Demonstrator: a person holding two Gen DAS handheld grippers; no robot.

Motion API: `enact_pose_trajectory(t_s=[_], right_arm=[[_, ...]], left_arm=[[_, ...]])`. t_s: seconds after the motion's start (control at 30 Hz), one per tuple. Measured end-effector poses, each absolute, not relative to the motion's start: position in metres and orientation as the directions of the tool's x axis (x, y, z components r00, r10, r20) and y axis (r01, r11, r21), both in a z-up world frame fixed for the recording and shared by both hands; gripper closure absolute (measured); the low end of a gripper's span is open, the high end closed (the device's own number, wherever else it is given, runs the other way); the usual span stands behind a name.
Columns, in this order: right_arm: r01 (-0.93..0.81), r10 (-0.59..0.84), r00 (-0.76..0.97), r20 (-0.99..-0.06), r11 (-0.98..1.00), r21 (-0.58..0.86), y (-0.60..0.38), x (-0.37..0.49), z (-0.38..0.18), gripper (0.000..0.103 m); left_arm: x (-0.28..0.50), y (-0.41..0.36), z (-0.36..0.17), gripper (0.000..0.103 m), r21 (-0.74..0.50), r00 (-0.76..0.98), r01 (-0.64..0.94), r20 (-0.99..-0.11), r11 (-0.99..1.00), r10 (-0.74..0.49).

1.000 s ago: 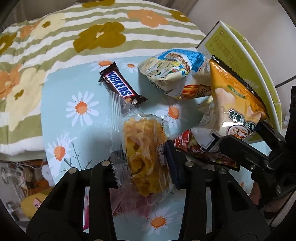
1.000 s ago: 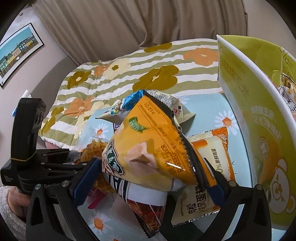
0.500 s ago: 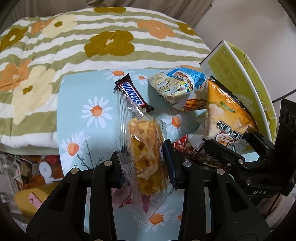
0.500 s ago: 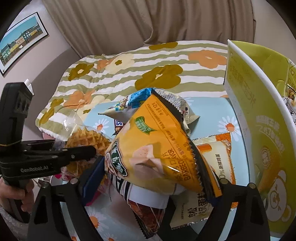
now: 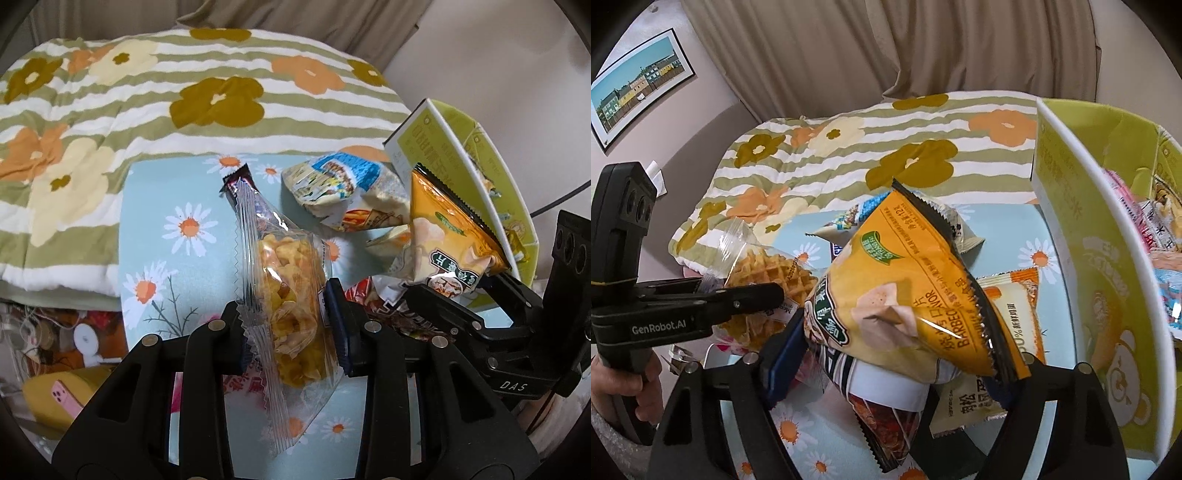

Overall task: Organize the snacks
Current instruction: 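Grasp the clear cracker packet with the left gripper while the right grasps the orange barbecue bag, then carry both packets over the cardboard box and release them inside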

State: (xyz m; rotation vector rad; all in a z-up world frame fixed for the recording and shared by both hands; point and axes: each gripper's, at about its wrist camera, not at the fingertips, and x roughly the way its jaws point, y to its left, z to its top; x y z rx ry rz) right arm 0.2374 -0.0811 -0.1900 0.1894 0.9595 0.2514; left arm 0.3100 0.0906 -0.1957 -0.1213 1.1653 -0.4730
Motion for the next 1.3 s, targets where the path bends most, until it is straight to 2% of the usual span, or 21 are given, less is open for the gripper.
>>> enact_pose_trajectory(t_s=[0.23,0.5,0.97,1.0,1.03,1.13,1.3], right_arm=[[-0.125,0.288,0.594,-0.752,0.956,0.267,-0.093,0.219,-0.160,0.024],[-0.104,0.274,0.652,-0.707,0.956,0.274,-0.114,0.198,-0.107,0.024],[-0.052,0.219,0.750,-0.624,0.960,0.275,-0.231,0.180,-0.033,0.024],[-0.045,0.212,0.749,-0.627,0.961,0.271,-0.244,0.181,-0.033,0.024],[-0.042,0.214,0.743,-0.635,0.961,0.275,-0.256,0.182,-0.034,0.024],[-0.052,0.228,0.735,-0.639,0.958,0.282,-0.286,0.183,-0.036,0.024],[-0.049,0.260,0.706,-0.659,0.946,0.321,-0.319,0.191,-0.050,0.024]], left_arm=[[0.297,0.089,-0.164,0.072,-0.325,0.361,0.293,-0.833,0.899,-0.419],[0.286,0.080,-0.108,0.072,-0.360,0.446,0.302,-0.765,0.883,-0.464],[0.270,-0.025,-0.037,0.072,-0.318,0.534,0.395,-0.684,0.862,-0.497],[0.271,-0.038,-0.037,0.079,-0.321,0.527,0.398,-0.686,0.859,-0.501],[0.272,-0.045,-0.038,0.091,-0.329,0.518,0.403,-0.687,0.854,-0.509],[0.273,-0.053,-0.036,0.091,-0.371,0.541,0.334,-0.678,0.867,-0.498],[0.276,-0.069,-0.063,0.091,-0.376,0.507,0.261,-0.730,0.889,-0.457]])
